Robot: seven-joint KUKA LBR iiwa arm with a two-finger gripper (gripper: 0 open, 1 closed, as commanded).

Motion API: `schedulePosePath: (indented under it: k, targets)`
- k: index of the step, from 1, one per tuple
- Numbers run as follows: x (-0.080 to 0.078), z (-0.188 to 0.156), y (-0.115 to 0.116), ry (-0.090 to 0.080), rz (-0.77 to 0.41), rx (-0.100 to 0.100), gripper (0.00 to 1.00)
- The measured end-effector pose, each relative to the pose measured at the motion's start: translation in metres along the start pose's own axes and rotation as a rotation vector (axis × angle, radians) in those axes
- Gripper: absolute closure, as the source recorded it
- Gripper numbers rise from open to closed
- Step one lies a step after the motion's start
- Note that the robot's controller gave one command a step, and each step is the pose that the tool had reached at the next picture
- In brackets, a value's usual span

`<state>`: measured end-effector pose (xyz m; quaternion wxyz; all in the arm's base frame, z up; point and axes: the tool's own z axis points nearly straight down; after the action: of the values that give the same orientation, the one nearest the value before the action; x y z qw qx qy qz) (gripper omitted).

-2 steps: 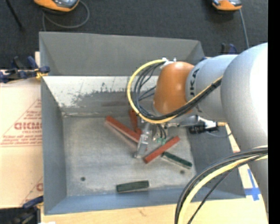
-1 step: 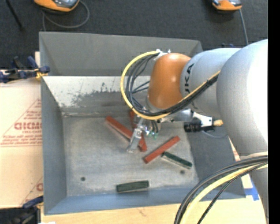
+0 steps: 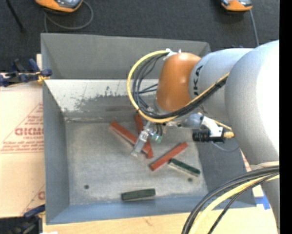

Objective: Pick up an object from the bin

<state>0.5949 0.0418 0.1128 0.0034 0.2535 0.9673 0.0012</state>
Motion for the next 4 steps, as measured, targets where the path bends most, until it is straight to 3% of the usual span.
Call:
schedulePosePath:
  k: [1, 2, 3, 4]
  targets:
    - [0.004, 0.042, 0.021, -0.001, 0.092, 0.001, 0.00]
    - [0.002, 0.041, 0.021, 0.000, 0.090, 0.003, 0.00]
    - [0.001, 0.040, 0.021, -0.002, 0.088, 0.002, 1.00]
    - [-0.002, -0.040, 0.022, -0.002, 0.082, -0.002, 1.00]
